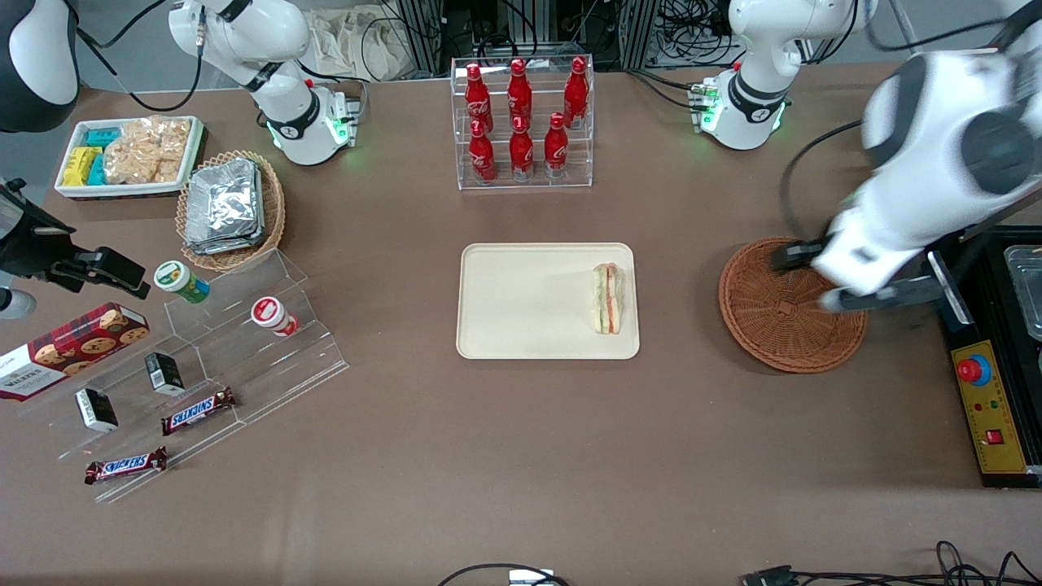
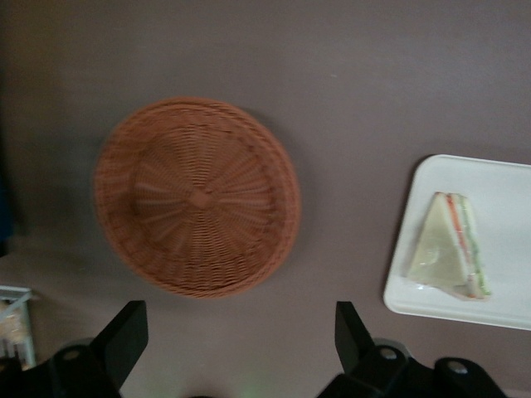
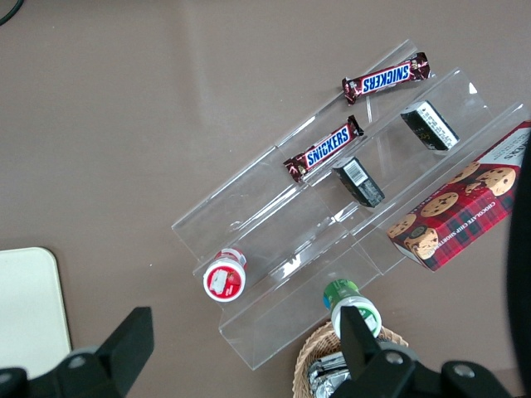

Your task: Place sandwich from basket to tray

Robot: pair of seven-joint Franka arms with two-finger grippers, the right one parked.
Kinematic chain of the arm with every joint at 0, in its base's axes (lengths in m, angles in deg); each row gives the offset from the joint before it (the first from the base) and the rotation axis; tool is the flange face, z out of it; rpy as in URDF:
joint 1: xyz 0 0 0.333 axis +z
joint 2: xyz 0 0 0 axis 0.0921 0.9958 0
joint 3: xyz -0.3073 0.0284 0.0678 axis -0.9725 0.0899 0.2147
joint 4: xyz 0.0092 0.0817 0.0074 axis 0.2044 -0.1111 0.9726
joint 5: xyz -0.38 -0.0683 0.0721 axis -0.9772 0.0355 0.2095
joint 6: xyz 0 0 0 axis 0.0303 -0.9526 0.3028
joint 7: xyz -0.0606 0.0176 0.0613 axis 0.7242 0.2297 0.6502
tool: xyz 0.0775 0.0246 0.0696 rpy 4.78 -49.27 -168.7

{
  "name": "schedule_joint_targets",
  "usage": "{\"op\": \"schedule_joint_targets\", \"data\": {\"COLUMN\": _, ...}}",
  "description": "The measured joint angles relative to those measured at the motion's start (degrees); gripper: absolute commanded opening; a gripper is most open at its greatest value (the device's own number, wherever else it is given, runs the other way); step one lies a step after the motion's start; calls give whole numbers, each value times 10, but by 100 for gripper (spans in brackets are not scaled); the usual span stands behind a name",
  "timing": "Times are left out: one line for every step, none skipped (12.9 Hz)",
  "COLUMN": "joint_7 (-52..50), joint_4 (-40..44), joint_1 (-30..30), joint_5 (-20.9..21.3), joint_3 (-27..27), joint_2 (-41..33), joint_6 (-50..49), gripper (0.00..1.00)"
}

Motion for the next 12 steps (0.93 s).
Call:
{"op": "schedule_joint_targets", "data": {"joint_7": 10, "joint_4": -2, "joint_1": 0, "joint_5": 2, "joint_3": 21, "joint_2": -21, "joint_6": -11, "gripper": 100}}
{"op": "schedule_joint_targets", "data": {"joint_7": 13, "joint_4": -6, "joint_1": 0, "joint_5": 10, "joint_3": 30, "joint_2": -40, "joint_6": -16, "gripper": 100}}
{"op": "schedule_joint_targets", "data": {"joint_7": 15, "joint_4": -11, "joint_1": 0, "joint_5": 20, "joint_3": 33, "joint_2": -57, "joint_6": -17, "gripper": 100}}
{"op": "schedule_joint_targets", "data": {"joint_7": 18, "joint_4": -15, "joint_1": -1, "joint_5": 24, "joint_3": 32, "joint_2": -71, "joint_6": -17, "gripper": 100}}
{"op": "schedule_joint_targets", "data": {"joint_7": 21, "joint_4": -18, "joint_1": 0, "joint_5": 25, "joint_3": 32, "joint_2": -80, "joint_6": -17, "gripper": 100}}
{"op": "schedule_joint_targets", "data": {"joint_7": 22, "joint_4": -19, "joint_1": 11, "joint_5": 25, "joint_3": 27, "joint_2": -84, "joint_6": -17, "gripper": 100}}
{"op": "schedule_joint_targets", "data": {"joint_7": 31, "joint_4": -19, "joint_1": 34, "joint_5": 25, "joint_3": 15, "joint_2": -85, "joint_6": -17, "gripper": 100}}
{"op": "schedule_joint_targets", "data": {"joint_7": 43, "joint_4": -19, "joint_1": 51, "joint_5": 23, "joint_3": 5, "joint_2": -85, "joint_6": -17, "gripper": 100}}
{"op": "schedule_joint_targets", "data": {"joint_7": 48, "joint_4": -18, "joint_1": 57, "joint_5": 23, "joint_3": -1, "joint_2": -85, "joint_6": -17, "gripper": 100}}
{"op": "schedule_joint_targets", "data": {"joint_7": 48, "joint_4": -16, "joint_1": 59, "joint_5": 23, "joint_3": -4, "joint_2": -85, "joint_6": -17, "gripper": 100}}
{"op": "schedule_joint_targets", "data": {"joint_7": 48, "joint_4": -12, "joint_1": 59, "joint_5": 23, "joint_3": -6, "joint_2": -85, "joint_6": -17, "gripper": 100}}
{"op": "schedule_joint_targets", "data": {"joint_7": 48, "joint_4": -8, "joint_1": 59, "joint_5": 23, "joint_3": -7, "joint_2": -85, "joint_6": -17, "gripper": 100}}
